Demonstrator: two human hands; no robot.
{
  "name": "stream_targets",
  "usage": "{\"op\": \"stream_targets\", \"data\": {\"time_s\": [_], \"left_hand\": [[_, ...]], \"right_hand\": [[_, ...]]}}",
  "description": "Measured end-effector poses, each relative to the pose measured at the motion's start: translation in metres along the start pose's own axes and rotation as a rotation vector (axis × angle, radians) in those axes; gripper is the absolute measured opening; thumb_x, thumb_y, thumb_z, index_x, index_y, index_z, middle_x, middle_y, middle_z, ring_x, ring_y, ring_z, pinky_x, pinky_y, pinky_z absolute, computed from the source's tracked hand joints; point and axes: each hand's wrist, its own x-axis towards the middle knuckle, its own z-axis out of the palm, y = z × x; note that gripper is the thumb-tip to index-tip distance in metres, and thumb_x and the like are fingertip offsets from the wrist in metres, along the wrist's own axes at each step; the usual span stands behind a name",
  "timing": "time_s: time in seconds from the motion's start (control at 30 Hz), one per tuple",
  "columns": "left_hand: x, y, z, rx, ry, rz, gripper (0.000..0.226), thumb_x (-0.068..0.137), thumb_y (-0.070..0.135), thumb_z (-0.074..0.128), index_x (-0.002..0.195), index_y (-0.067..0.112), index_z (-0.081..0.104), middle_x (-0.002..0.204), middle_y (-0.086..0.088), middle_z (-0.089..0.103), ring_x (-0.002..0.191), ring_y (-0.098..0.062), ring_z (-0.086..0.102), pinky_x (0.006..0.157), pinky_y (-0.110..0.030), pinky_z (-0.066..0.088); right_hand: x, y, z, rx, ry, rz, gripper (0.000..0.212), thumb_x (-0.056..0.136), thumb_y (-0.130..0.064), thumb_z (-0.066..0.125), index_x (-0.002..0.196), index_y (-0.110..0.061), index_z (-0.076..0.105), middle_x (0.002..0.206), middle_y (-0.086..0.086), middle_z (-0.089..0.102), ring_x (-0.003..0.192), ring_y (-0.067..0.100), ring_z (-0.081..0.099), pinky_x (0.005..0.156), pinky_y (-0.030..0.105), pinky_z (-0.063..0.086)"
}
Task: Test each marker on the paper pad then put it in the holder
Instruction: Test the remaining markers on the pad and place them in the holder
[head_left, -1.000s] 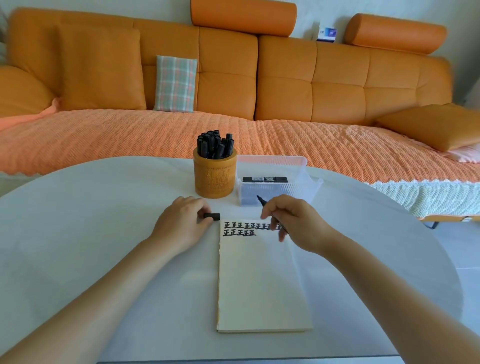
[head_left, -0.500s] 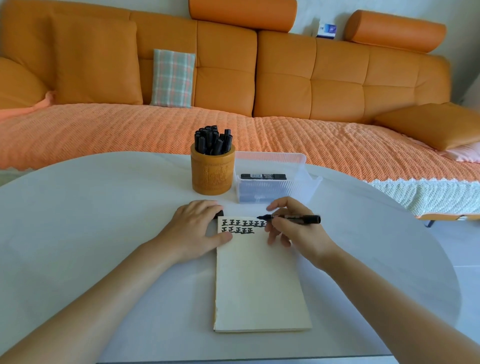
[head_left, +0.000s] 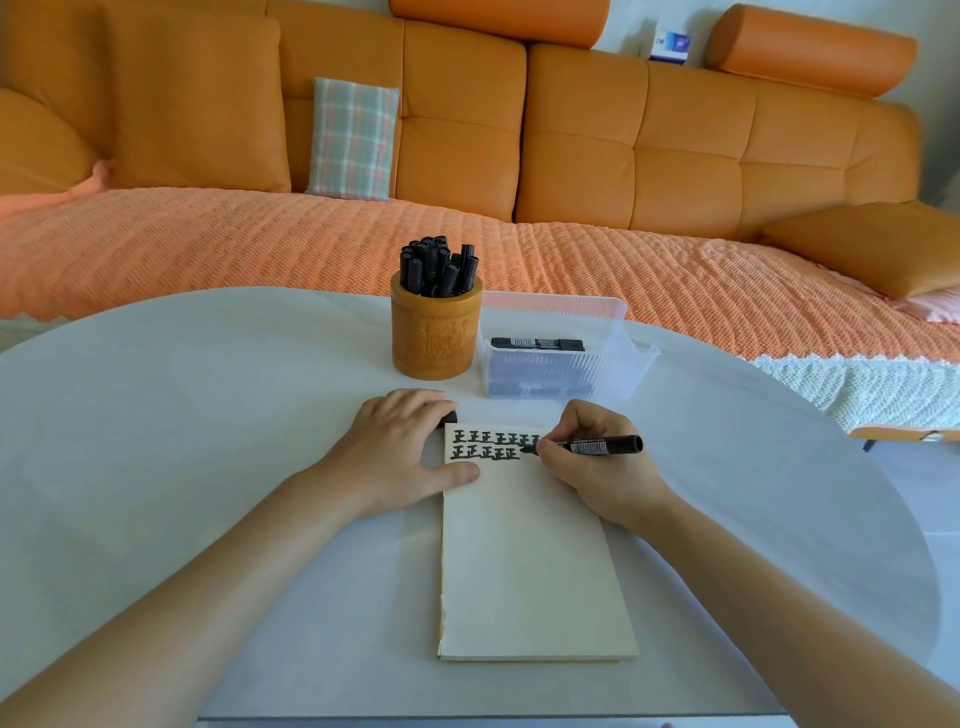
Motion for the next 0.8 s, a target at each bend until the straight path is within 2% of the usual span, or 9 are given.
{"op": "stream_targets", "data": {"time_s": [0.17,0.43,0.8], "left_hand": [[-0.0001,0.0001,-0.0004,-0.003,-0.009,-0.005,0.098,0.067,0.089,0.025,0.147,0.032,0.03,0.152,0.016,0.025,0.142,-0.007,0.016,0.117,-0.034,0.014],[-0.0003,0.0016,-0.0019,-0.008,-0.028,-0.025,0.101,0.064,0.09,0.026,0.147,0.033,0.029,0.153,0.017,0.024,0.142,-0.007,0.015,0.117,-0.033,0.014],[-0.0007,0.0027,-0.0028,-0.012,-0.031,-0.022,0.102,0.063,0.092,0.025,0.146,0.033,0.031,0.152,0.017,0.024,0.142,-0.007,0.016,0.117,-0.034,0.014]], "right_hand": [[-0.0006,0.0003,0.001,-0.042,0.005,0.003,0.021,0.085,-0.004,0.07,0.073,-0.002,0.052,0.064,0.008,0.059,0.048,0.013,0.042,0.045,0.02,0.033],[-0.0027,-0.0029,0.0013,-0.077,0.017,-0.032,0.031,0.082,0.001,0.066,0.066,-0.013,0.043,0.06,0.0,0.049,0.047,0.009,0.037,0.043,0.019,0.031],[-0.0018,-0.0005,-0.0018,-0.048,-0.044,-0.037,0.026,0.084,0.003,0.066,0.07,0.0,0.044,0.059,0.0,0.05,0.049,0.012,0.038,0.045,0.02,0.03]]}}
